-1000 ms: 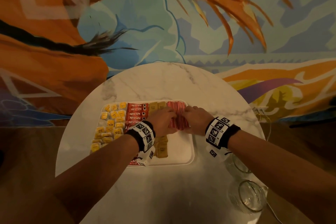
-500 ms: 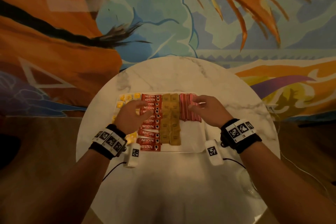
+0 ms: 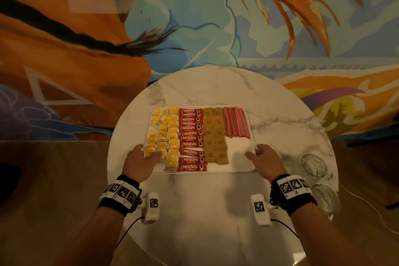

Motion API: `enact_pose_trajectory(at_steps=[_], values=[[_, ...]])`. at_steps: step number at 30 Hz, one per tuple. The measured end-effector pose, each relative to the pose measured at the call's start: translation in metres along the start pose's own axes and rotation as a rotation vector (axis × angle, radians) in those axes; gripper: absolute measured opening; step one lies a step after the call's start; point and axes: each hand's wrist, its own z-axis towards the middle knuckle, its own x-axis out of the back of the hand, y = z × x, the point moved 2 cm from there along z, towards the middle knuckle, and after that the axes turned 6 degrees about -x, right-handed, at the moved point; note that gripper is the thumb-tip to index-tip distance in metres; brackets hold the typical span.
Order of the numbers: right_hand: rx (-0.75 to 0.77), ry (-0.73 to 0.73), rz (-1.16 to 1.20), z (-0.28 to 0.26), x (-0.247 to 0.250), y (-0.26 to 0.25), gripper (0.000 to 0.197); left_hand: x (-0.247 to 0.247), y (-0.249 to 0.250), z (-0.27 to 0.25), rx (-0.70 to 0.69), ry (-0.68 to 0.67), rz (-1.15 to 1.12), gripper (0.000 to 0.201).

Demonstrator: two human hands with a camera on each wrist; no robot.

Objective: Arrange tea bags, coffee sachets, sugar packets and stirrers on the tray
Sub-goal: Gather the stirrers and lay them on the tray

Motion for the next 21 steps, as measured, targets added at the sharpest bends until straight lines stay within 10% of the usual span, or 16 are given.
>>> enact_pose_trajectory(at_steps=[6, 21], values=[[-0.035, 0.006, -0.088, 0.002, -0.011, -0.011, 0.038, 0.003, 0.005, 0.005, -0.031, -0.025, -0.125, 0.033], [-0.036, 0.184, 0.112, -0.018, -0.038, -0.015, 0.045, 0.006, -0.005, 0.008, -0.093, 0.172, -0.333, 0.036]])
